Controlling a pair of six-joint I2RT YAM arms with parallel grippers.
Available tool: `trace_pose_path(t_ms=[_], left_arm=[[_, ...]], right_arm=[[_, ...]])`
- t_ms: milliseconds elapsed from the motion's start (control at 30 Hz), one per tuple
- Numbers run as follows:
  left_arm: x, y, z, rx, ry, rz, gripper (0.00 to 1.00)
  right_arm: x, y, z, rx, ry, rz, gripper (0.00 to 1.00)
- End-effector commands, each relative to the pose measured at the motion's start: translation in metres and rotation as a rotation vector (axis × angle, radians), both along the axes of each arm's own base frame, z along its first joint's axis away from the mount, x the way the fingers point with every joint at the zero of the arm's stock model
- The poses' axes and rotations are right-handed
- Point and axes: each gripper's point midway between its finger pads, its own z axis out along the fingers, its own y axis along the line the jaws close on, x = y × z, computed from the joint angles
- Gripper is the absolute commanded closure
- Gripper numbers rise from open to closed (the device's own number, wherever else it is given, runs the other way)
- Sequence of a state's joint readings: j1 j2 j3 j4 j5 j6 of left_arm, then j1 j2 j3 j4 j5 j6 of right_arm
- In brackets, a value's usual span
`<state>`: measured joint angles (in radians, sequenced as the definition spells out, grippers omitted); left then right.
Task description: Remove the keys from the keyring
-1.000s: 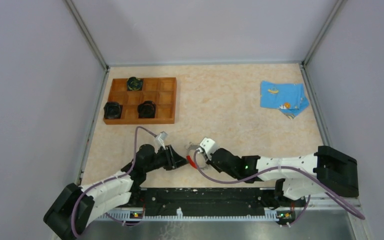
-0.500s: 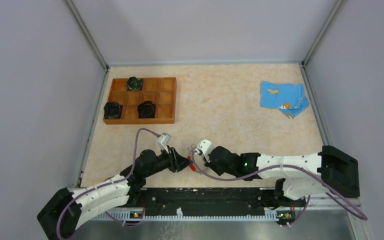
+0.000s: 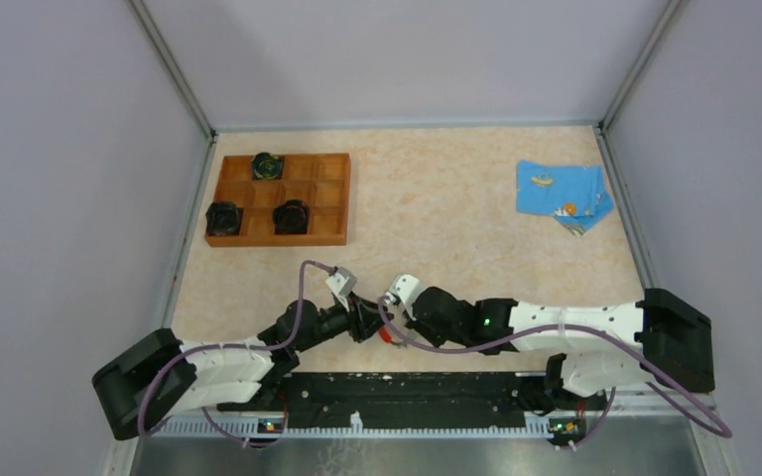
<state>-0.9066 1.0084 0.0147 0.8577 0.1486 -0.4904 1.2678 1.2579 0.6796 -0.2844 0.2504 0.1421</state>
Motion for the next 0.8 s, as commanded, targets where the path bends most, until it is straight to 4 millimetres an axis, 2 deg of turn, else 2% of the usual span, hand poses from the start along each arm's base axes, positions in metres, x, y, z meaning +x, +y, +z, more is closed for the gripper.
trace_pose_path(t_ms=[0,100,267,433,633,767], left_arm=[[-0.003,-0.001,0.026,-0.072,-0.243,-0.052,0.62],[-0.002,-0.007,0.033,-0.095,-0.282,-0.071,0.62],[0.002,-0.009,0.026,-0.063,-0.306,-0.073,0.62],[0.002,-0.006,0.033,-0.112,-0.350,-0.053,0.66],[-0.003,-0.019,0.022,-0.123,-0.307,-0.092,0.71],[-0.004,-0.024,0.017,-0.110,-0.307,-0.112,0.71]], right_arm=[[0.021,0.011,0.023,0.038,-0.136,-0.008,1.00],[0.032,0.010,0.027,0.055,-0.227,-0.009,1.00],[0.042,0.007,0.038,0.067,-0.344,0.028,1.00],[0.041,0.011,0.055,0.174,-0.395,0.050,1.00],[0.043,0.009,0.061,0.192,-0.411,0.038,1.00],[0.044,0.011,0.067,0.231,-0.429,0.028,1.00]])
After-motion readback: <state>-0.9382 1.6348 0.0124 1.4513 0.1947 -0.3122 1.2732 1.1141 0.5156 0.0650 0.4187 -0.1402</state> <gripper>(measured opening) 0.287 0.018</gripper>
